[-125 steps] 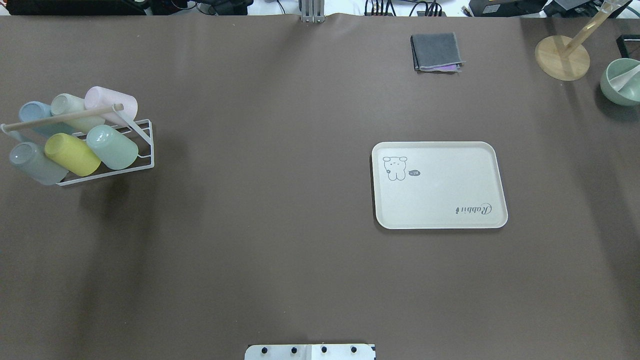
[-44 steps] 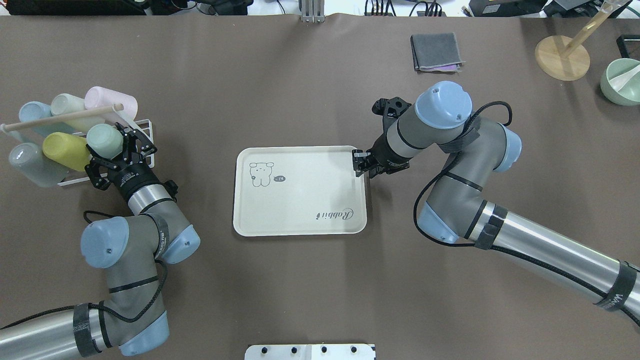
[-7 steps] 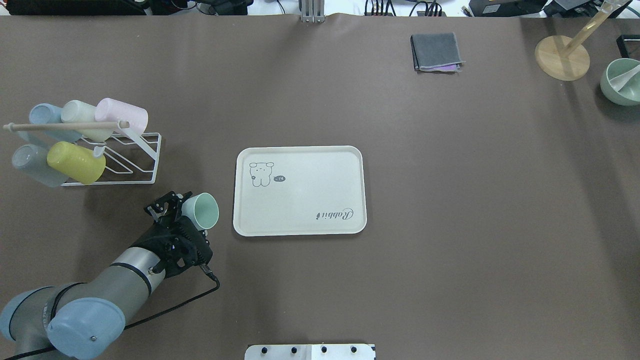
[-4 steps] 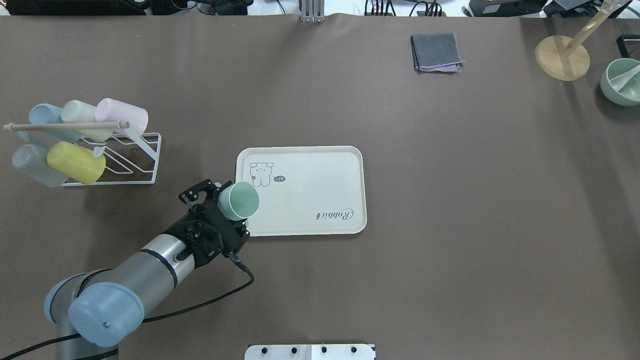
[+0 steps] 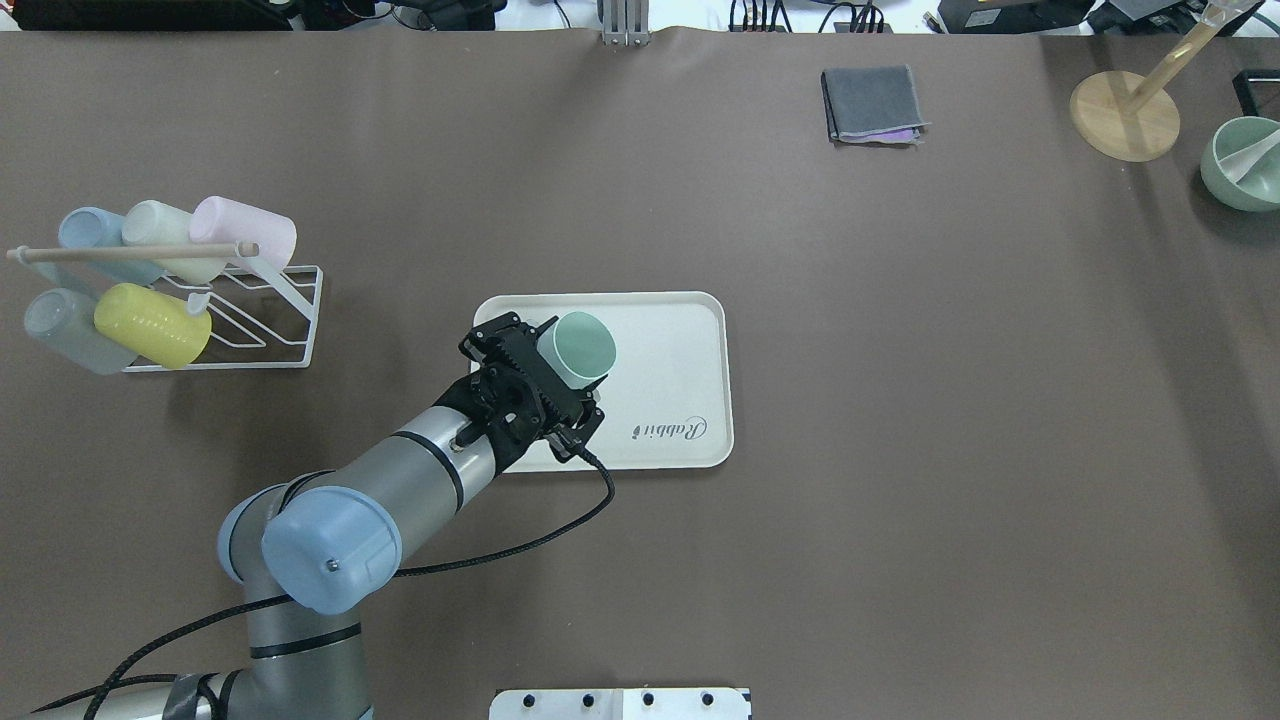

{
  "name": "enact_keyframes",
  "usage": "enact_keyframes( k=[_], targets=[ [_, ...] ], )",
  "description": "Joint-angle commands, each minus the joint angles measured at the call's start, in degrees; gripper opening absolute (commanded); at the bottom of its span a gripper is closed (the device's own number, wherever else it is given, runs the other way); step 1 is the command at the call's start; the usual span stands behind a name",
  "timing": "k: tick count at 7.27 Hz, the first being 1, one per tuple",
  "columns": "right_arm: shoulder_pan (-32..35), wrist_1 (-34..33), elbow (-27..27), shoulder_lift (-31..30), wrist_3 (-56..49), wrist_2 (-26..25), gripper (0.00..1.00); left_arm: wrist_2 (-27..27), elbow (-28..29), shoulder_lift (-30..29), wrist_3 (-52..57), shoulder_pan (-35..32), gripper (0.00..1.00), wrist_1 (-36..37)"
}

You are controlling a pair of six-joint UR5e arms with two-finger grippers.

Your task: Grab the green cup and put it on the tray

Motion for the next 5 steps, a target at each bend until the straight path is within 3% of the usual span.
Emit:
enact_keyframes(
  k=[1, 2, 4, 5],
  targets=[
    [-0.06, 0.00, 0.00, 0.03, 0.00, 0.00, 1.00, -2.50, 2.28, -3.97, -0.97, -0.45, 0.00, -2.39],
    [0.02, 0.09, 0.09, 0.03, 0.00, 0.00, 1.00, -3.03, 5.59, -6.07, -3.59, -0.27, 0.00, -4.22],
    [0.02, 0.09, 0.09, 0.12, 0.00, 0.00, 1.00, -4.26, 19.01, -10.82, -7.48, -0.53, 0.00, -18.76],
    [-0.06, 0.09, 0.09, 0.12, 0.00, 0.00, 1.00, -4.27, 20.55, -11.10, -7.65, -0.45, 0.00, -22.22]
  ],
)
